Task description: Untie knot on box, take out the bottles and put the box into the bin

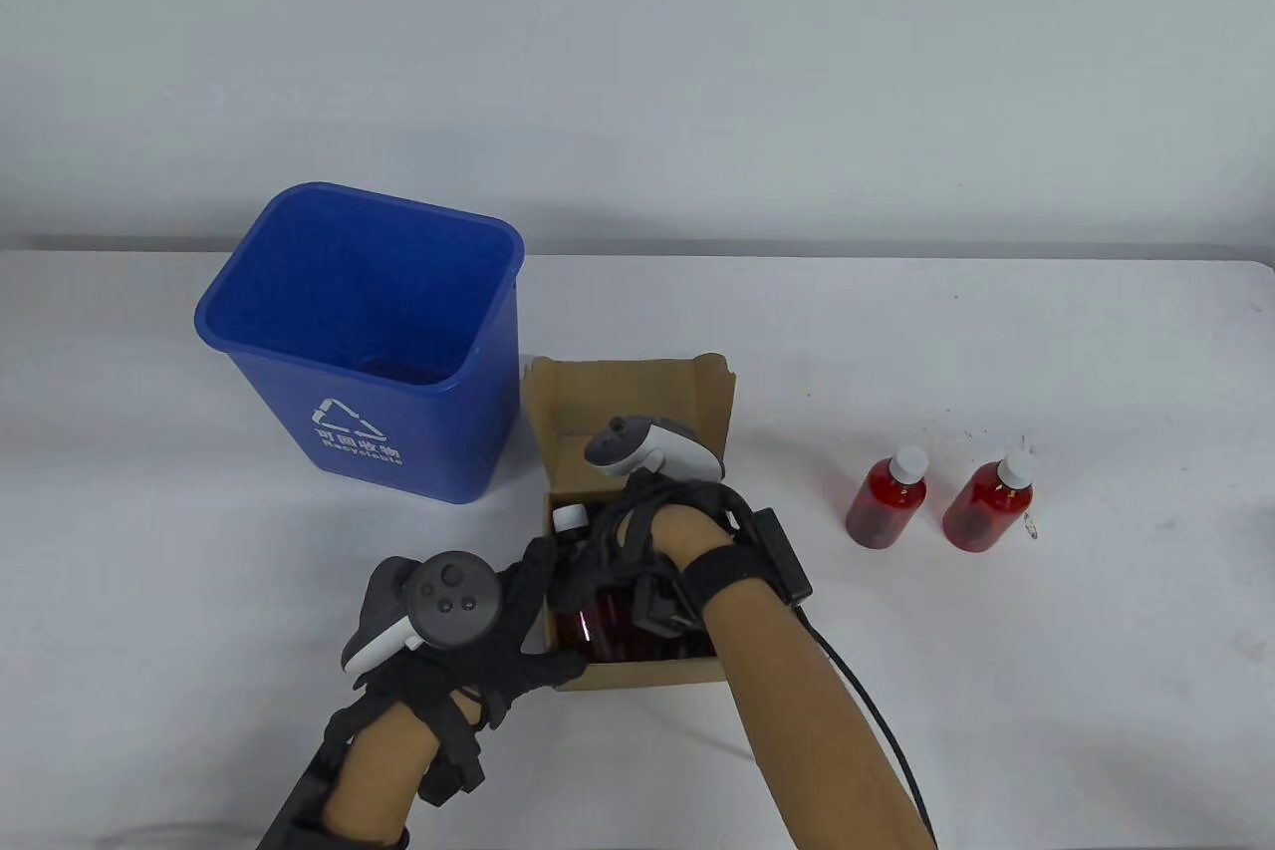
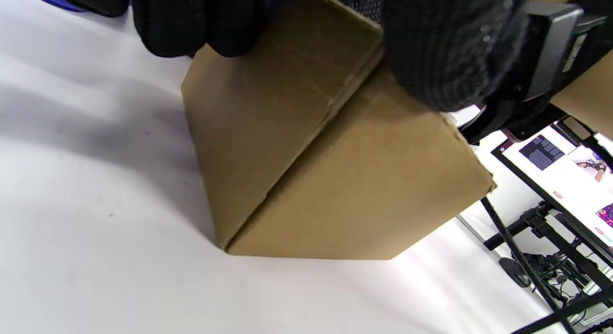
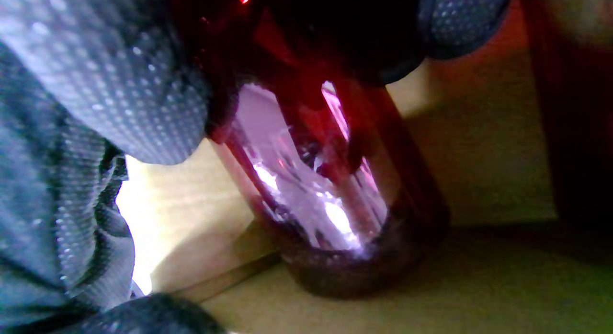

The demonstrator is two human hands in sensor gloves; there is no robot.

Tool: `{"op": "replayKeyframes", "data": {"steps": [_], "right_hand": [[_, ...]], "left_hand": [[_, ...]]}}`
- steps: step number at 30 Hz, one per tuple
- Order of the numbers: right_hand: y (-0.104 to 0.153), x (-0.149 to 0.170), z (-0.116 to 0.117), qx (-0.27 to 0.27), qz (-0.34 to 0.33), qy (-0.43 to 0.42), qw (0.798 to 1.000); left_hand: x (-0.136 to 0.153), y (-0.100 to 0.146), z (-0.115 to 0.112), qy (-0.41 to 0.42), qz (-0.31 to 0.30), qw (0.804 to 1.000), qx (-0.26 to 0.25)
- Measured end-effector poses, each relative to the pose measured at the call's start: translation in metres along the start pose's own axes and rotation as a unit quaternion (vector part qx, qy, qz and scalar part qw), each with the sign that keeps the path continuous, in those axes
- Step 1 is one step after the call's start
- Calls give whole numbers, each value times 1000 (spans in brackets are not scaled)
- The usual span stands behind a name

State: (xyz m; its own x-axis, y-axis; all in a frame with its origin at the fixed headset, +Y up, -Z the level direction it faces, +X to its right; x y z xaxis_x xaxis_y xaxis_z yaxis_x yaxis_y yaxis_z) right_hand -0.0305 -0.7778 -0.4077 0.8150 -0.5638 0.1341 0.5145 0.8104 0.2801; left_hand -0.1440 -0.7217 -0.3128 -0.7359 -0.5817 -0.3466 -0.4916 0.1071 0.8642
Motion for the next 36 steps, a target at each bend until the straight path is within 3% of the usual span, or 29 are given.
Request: {"op": "replayKeyframes", "data": {"steps": [5, 14, 19, 24, 30, 36], "right_hand": [[10, -7, 0, 23, -38, 5, 999], [55, -20, -5, 167, -104, 54, 979], [99, -18, -13, 312, -114, 104, 938], [147, -7, -19, 407, -147, 87, 897], [204, 12, -18, 489, -171, 88, 851], [243, 51, -10, 534, -179, 61, 824]], "left_hand": [[0, 0, 0, -3, 0, 1000, -1], [0, 2, 0, -8, 6, 1000, -1], [-5, 3, 1, -24, -2, 1000, -5], [-5, 3, 0, -20, -1, 1000, -2], [-4, 3, -1, -19, -1, 1000, -1], [-3, 4, -2, -13, 0, 1000, 4]]}}
Point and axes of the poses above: the tracker on the back of each hand, its own x axis roughly to the little-finger side, its own y axis roughly from the fingertips to the wrist, z = x × y, the point moved 5 cm from there along -y, roughly from the wrist to the fingertips, and after that the axes turned 3 degrees about -x, right-handed, at the moved point
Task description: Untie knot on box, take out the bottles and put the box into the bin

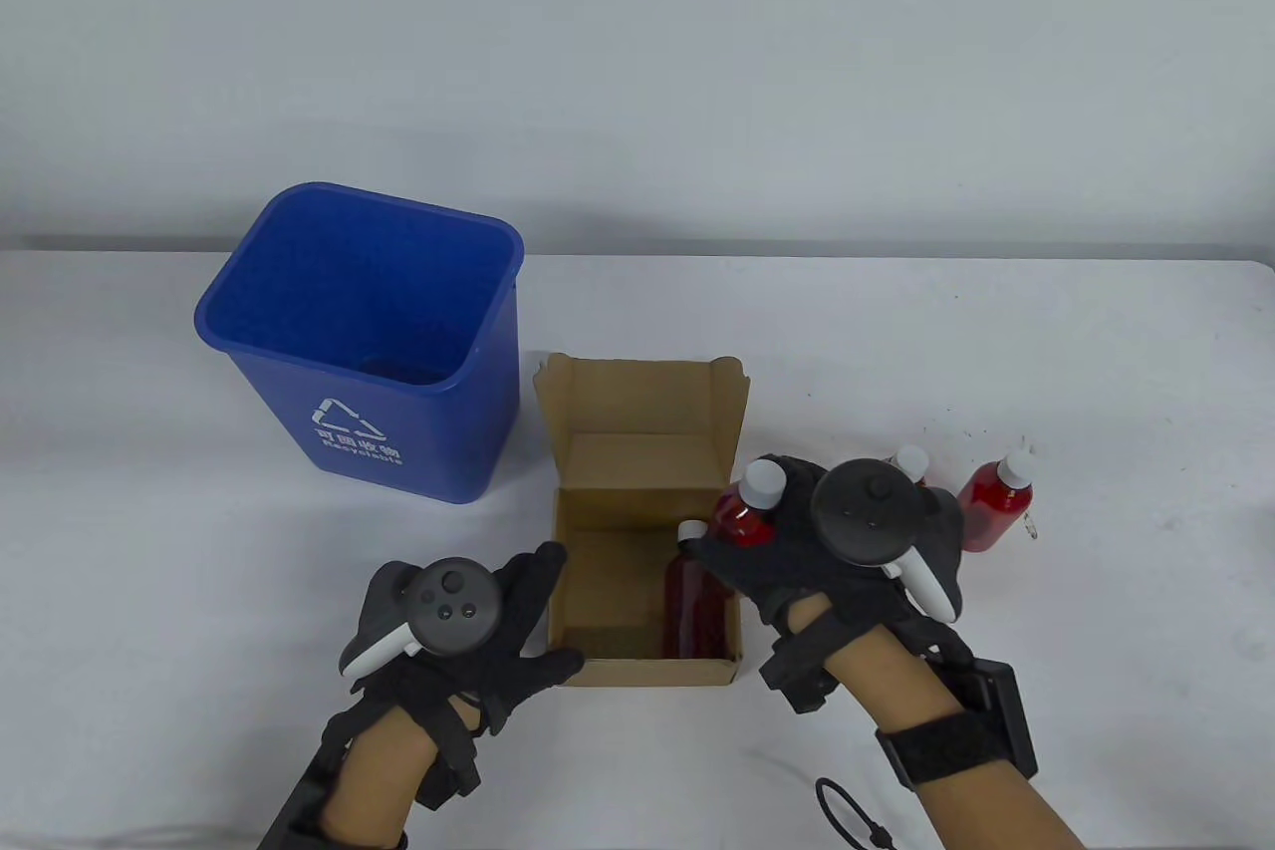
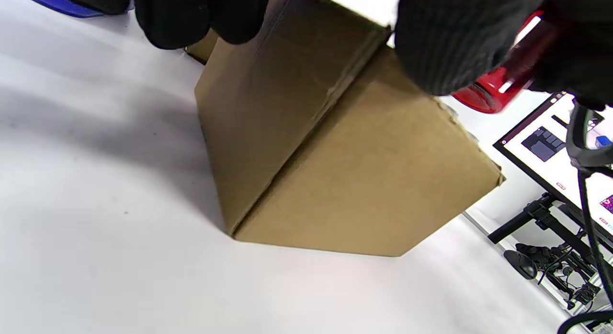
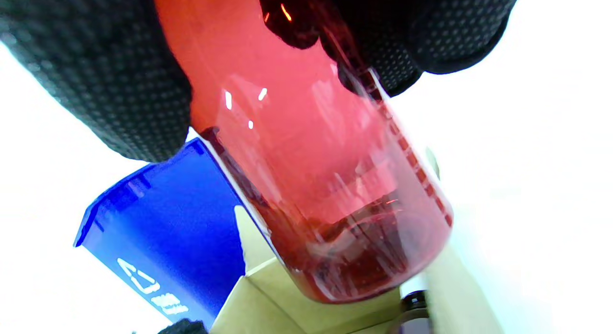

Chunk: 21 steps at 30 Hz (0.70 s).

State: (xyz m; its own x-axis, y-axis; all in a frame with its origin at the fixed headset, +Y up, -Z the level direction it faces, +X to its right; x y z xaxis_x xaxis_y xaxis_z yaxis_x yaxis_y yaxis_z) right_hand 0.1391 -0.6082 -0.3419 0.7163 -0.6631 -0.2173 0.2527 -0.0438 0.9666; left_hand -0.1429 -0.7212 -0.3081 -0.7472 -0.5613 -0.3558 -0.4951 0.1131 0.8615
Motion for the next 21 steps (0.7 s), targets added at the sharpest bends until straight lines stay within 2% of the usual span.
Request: {"op": "replayKeyframes", "data": {"steps": [7, 13, 21], "right_hand": [[39, 53, -34, 73, 27, 36, 996], [69, 103, -53, 121, 57, 77, 988], [89, 160, -67, 165, 98, 131, 973]], "left_hand": [[1, 0, 0, 3, 0, 1000, -3], [0, 0, 0, 6, -2, 1000, -1], [2, 0, -1, 13, -1, 1000, 1]]}}
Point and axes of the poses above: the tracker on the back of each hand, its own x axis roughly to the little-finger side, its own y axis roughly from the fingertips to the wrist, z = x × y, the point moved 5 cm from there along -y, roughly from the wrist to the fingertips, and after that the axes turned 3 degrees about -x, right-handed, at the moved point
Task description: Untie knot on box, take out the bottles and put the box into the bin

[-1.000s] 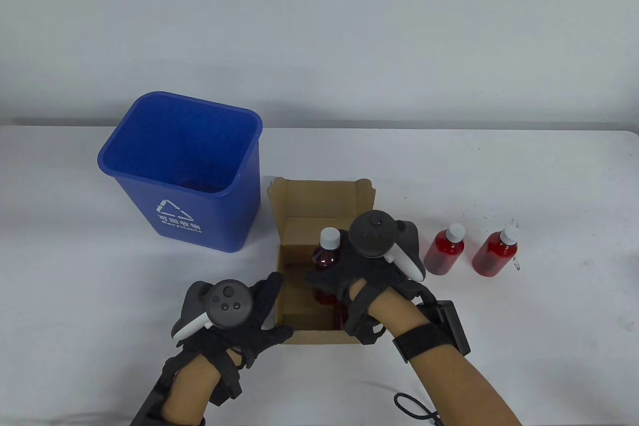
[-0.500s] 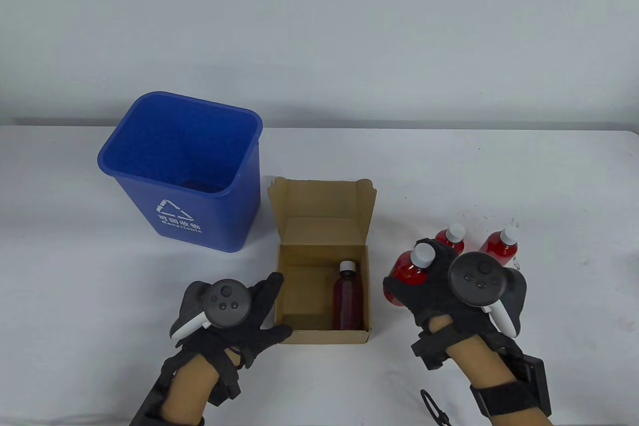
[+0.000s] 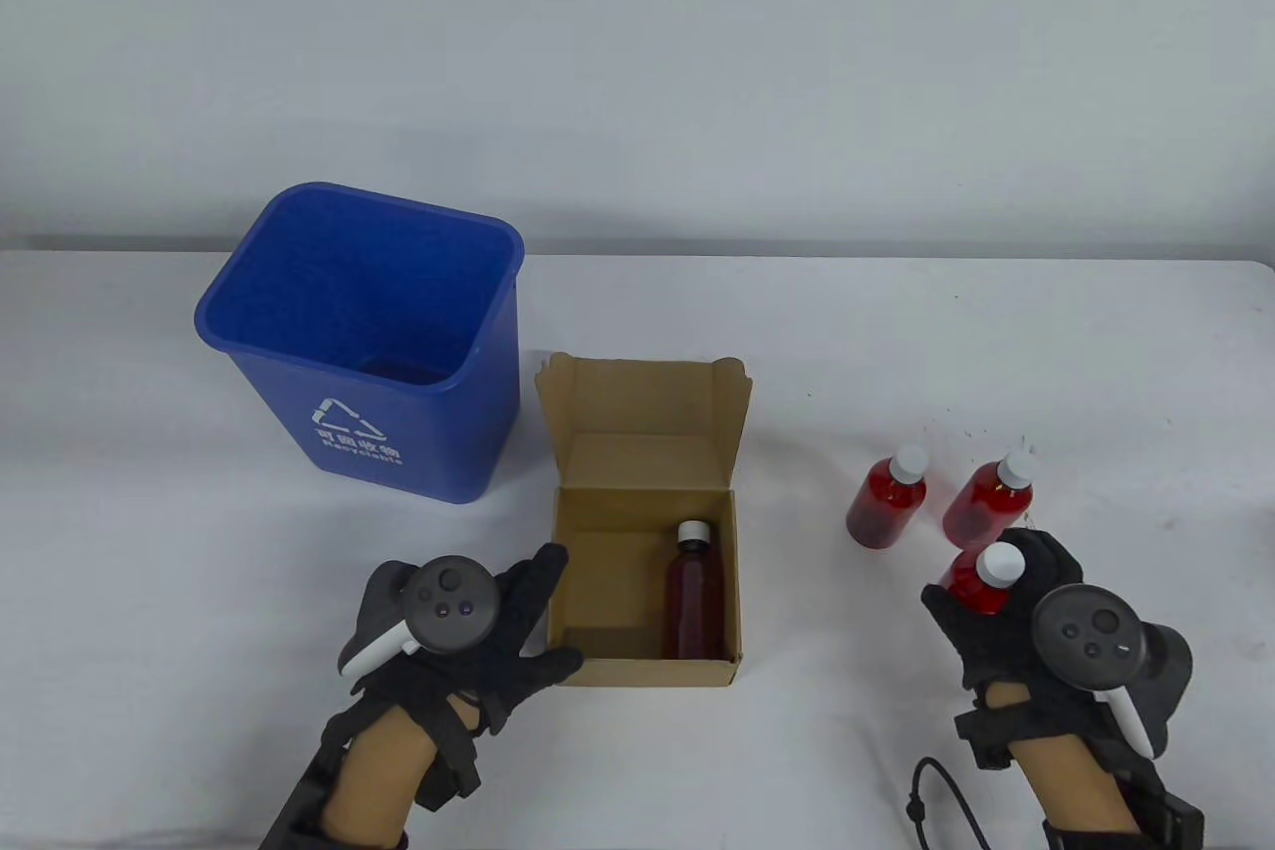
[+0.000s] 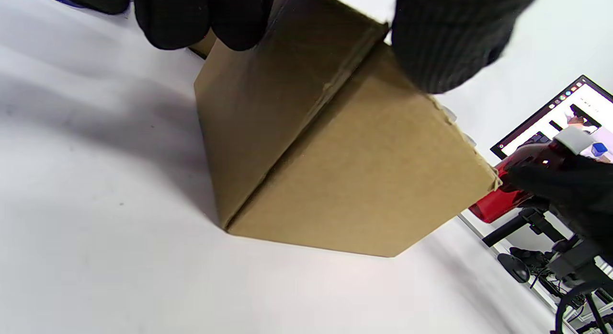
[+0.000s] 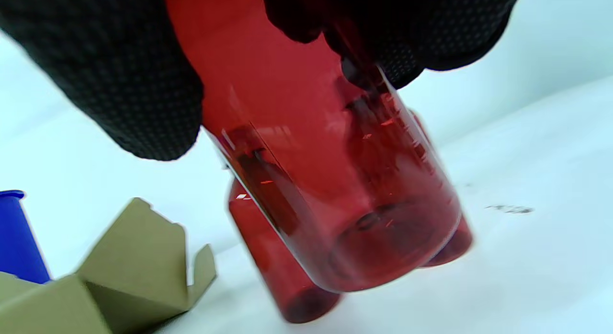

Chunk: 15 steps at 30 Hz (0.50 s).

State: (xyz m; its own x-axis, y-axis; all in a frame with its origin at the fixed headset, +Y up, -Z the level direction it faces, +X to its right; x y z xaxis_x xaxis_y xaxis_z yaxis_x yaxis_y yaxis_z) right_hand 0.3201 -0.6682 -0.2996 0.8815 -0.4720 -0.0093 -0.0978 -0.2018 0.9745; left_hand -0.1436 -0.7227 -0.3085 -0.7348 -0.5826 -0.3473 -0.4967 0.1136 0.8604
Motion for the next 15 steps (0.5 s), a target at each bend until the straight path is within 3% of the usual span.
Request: {"op": "replayKeyframes", "data": {"steps": [15], "right_hand": [[-10, 80, 37, -28, 133, -85, 987]], "left_hand": [[1, 0, 0, 7, 1, 1000, 1]]}}
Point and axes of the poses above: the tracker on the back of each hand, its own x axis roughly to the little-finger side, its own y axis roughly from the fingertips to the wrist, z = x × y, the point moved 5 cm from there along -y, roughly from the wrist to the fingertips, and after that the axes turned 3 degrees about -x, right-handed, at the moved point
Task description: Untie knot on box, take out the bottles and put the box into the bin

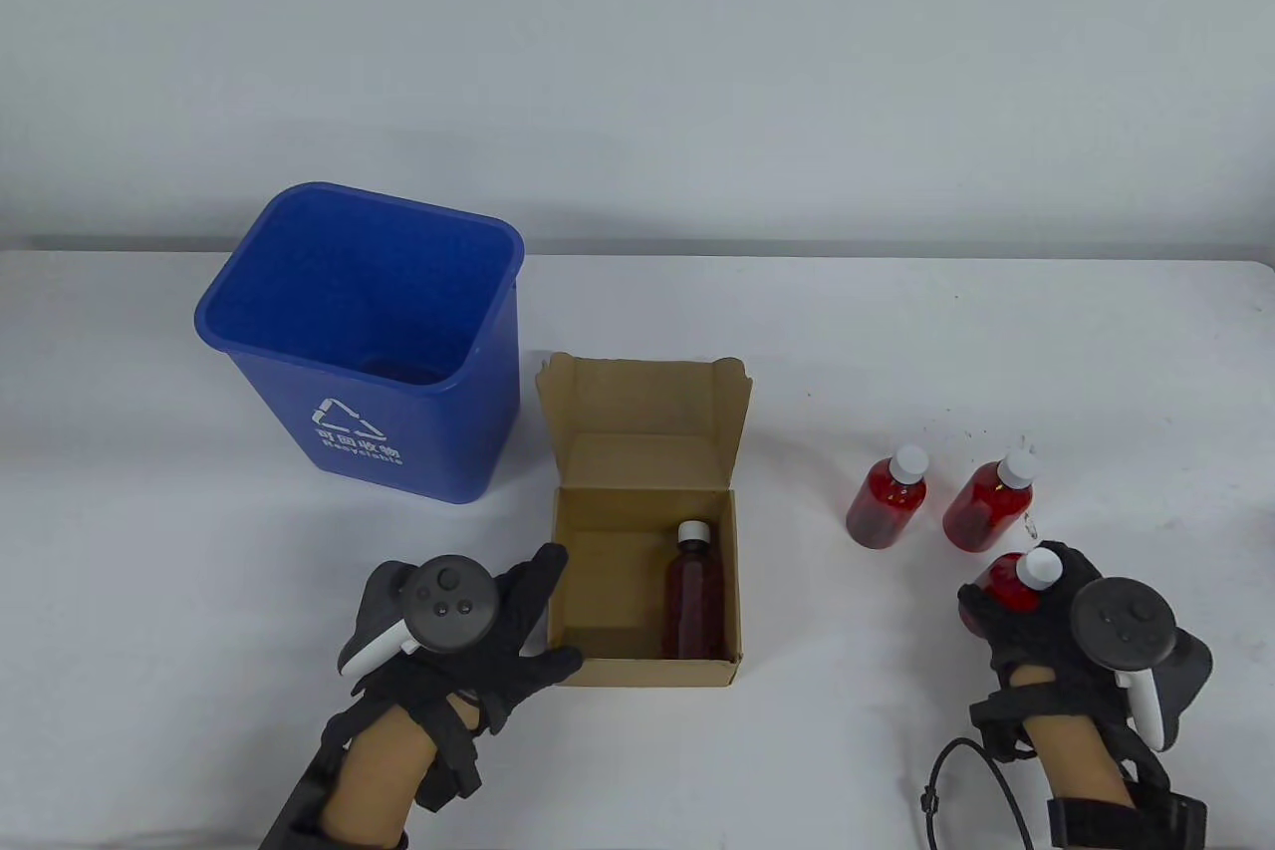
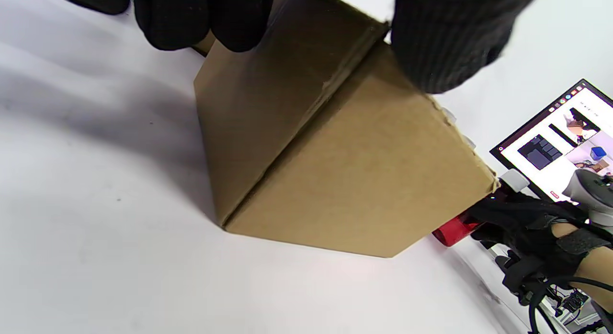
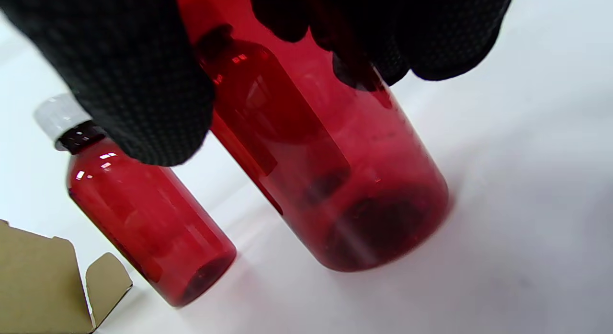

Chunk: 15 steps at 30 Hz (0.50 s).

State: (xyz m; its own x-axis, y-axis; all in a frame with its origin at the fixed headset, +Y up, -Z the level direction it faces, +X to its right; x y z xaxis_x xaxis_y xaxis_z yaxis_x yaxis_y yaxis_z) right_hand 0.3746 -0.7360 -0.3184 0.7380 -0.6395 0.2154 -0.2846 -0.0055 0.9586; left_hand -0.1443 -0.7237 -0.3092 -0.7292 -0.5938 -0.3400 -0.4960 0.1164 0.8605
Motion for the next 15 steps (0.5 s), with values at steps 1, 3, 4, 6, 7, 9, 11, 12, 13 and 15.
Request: {"op": "replayKeyframes", "data": {"steps": [1, 3, 4, 6, 7, 9, 11, 12, 13, 15], "right_hand": [[-1, 1, 0, 5, -3, -14, 1000], [-2, 3, 0, 2, -2, -11, 1000], [-2, 3, 1, -1, -4, -8, 1000], [-2, 2, 1, -6, -5, -10, 1000], [-2, 2, 1, -8, -6, -11, 1000], [-2, 2, 1, -17, -7, -21, 1000], [-1, 0, -2, -17, -11, -23, 1000], [0, -2, -4, -16, -13, -22, 1000], [0, -3, -5, -16, -14, -21, 1000], [2, -7, -10, -14, -20, -14, 1000]], "left_hand": [[0, 0, 0, 0, 0, 1000, 0], [0, 0, 0, 1, 0, 1000, 0], [0, 0, 0, 1, 0, 1000, 0], [0, 0, 0, 1, 0, 1000, 0], [0, 0, 0, 1, 0, 1000, 0], [0, 0, 0, 1, 0, 1000, 0], [1, 0, 0, 1, 0, 1000, 0], [1, 0, 0, 1, 1, 1000, 0], [1, 0, 0, 1, 1, 1000, 0], [1, 0, 0, 0, 1, 1000, 0]]}}
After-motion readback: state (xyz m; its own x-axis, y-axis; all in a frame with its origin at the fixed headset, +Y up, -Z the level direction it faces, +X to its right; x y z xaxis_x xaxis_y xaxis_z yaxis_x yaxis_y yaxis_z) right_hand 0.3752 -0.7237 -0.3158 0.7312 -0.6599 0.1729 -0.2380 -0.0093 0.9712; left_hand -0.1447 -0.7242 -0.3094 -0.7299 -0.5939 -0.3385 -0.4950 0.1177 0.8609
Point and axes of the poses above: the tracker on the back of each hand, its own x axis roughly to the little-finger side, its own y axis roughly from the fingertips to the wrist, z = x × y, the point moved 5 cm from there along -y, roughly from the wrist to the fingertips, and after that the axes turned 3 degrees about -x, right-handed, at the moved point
